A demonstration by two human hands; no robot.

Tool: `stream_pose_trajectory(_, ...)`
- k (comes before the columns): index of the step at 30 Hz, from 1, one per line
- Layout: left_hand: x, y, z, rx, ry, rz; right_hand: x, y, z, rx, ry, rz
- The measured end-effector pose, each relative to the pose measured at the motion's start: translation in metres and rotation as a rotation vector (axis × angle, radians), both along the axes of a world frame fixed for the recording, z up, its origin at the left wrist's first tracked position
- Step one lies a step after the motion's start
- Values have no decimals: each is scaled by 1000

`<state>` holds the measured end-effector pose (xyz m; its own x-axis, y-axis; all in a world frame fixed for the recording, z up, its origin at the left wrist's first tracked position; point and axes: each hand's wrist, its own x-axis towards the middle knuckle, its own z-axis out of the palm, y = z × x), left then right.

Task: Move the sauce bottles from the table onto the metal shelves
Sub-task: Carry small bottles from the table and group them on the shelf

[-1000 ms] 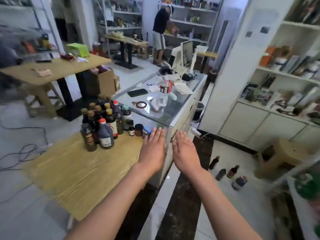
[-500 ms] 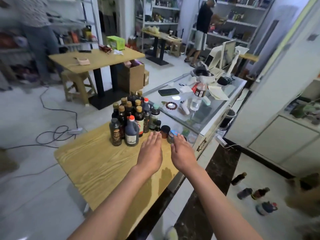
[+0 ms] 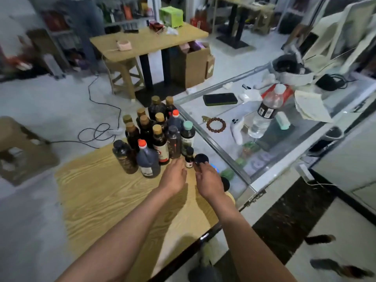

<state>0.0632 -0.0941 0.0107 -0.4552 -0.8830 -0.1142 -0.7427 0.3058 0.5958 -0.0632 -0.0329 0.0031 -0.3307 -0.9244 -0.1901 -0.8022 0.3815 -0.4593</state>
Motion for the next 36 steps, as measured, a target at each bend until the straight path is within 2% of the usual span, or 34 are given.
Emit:
stream_pose_trajectory(4, -43, -32, -16, 114, 46, 235, -28, -39, -23, -2, 58, 61)
stream_pose_trajectory(7, -66, -53, -29, 116, 76, 343, -47, -64, -37, 90, 138, 174)
stream_pose_trajectory(10, -79, -66, -36, 54, 29, 327, -58, -83, -49, 172, 208, 268)
stream_pose_trajectory(15, -86, -77, -42, 31, -115, 214, -52, -106, -64, 212, 240, 276)
stream_pose_trajectory(20, -82, -80, -41, 26, -123, 287, -63, -120, -68, 189, 129, 373)
stream_pose_trajectory(27, -61, -77, -39, 21, -78, 336, -61, -127, -64, 176, 80, 405)
stream_pose_trajectory(36, -23, -63, -16, 37, 133, 300, -40, -97, -31, 10, -179, 212)
